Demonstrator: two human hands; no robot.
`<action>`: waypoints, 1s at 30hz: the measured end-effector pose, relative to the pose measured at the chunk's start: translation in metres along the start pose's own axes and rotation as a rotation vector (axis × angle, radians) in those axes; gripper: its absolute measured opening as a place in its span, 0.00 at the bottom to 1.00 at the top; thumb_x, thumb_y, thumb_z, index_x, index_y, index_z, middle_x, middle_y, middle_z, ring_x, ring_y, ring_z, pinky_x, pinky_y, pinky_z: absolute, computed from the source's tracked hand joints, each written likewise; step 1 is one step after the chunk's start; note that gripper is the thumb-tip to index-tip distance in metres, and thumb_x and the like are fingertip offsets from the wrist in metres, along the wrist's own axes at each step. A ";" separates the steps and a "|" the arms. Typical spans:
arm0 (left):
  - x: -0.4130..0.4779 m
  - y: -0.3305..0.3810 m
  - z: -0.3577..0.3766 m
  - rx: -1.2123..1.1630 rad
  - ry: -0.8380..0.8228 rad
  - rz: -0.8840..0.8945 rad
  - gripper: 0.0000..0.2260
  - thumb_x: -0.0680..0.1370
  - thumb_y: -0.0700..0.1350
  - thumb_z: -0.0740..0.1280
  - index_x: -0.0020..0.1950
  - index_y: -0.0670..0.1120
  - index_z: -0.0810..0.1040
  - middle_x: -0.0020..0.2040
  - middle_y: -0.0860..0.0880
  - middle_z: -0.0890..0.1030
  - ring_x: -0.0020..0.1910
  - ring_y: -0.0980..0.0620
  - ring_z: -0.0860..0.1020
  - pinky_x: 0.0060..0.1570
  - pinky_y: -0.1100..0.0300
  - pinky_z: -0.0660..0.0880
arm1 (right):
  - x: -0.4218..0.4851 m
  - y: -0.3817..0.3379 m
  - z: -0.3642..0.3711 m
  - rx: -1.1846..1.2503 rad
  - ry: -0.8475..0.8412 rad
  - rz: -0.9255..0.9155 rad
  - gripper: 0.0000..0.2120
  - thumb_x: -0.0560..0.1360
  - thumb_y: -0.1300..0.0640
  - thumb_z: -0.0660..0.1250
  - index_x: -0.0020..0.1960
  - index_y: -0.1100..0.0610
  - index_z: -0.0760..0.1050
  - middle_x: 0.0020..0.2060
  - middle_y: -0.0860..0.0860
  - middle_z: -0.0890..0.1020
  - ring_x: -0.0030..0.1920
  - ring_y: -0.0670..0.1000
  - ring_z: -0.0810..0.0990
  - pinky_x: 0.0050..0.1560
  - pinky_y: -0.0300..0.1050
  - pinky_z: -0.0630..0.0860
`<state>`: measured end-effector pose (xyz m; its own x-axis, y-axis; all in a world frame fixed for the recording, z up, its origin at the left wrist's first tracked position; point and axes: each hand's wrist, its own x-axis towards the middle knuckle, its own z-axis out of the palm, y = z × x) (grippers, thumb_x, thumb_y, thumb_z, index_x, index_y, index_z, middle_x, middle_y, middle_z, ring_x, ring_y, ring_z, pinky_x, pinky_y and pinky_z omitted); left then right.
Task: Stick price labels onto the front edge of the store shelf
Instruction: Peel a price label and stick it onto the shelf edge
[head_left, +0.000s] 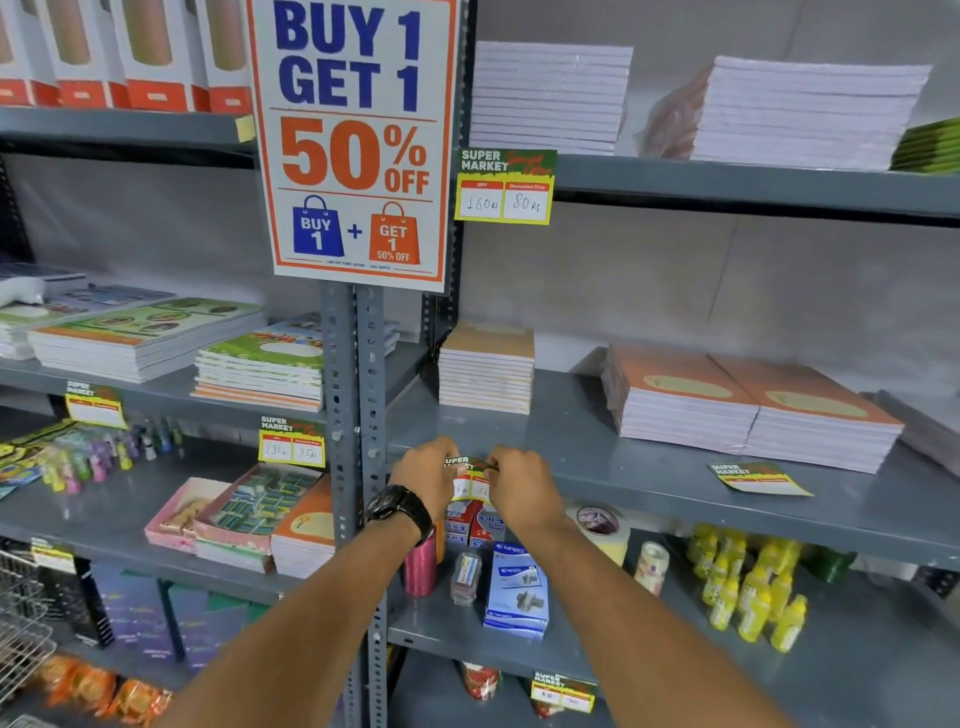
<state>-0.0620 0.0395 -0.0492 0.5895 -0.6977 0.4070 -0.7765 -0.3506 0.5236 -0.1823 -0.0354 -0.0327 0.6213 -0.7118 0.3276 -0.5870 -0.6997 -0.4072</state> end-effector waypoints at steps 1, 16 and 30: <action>0.001 -0.001 0.000 0.009 -0.002 0.018 0.04 0.76 0.44 0.69 0.48 0.46 0.75 0.46 0.45 0.82 0.44 0.45 0.78 0.39 0.58 0.68 | 0.001 -0.001 0.001 -0.002 0.002 -0.002 0.06 0.77 0.59 0.63 0.51 0.58 0.78 0.47 0.57 0.83 0.46 0.57 0.80 0.46 0.49 0.78; 0.032 -0.012 -0.032 0.188 -0.143 0.149 0.11 0.70 0.49 0.74 0.45 0.51 0.73 0.47 0.51 0.82 0.47 0.46 0.79 0.48 0.50 0.78 | 0.003 -0.003 -0.009 -0.256 0.104 -0.161 0.12 0.71 0.60 0.71 0.54 0.56 0.76 0.52 0.54 0.78 0.53 0.57 0.75 0.54 0.51 0.74; 0.030 -0.031 -0.036 0.210 -0.140 0.265 0.11 0.73 0.37 0.68 0.51 0.50 0.75 0.53 0.51 0.82 0.51 0.48 0.79 0.49 0.52 0.78 | -0.016 0.036 0.018 -0.957 -0.116 -0.750 0.31 0.81 0.51 0.47 0.77 0.62 0.39 0.78 0.58 0.43 0.78 0.57 0.39 0.75 0.57 0.34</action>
<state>-0.0122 0.0518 -0.0262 0.3370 -0.8552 0.3938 -0.9355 -0.2570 0.2424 -0.2042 -0.0476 -0.0679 0.9840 -0.1372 0.1135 -0.1779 -0.7318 0.6579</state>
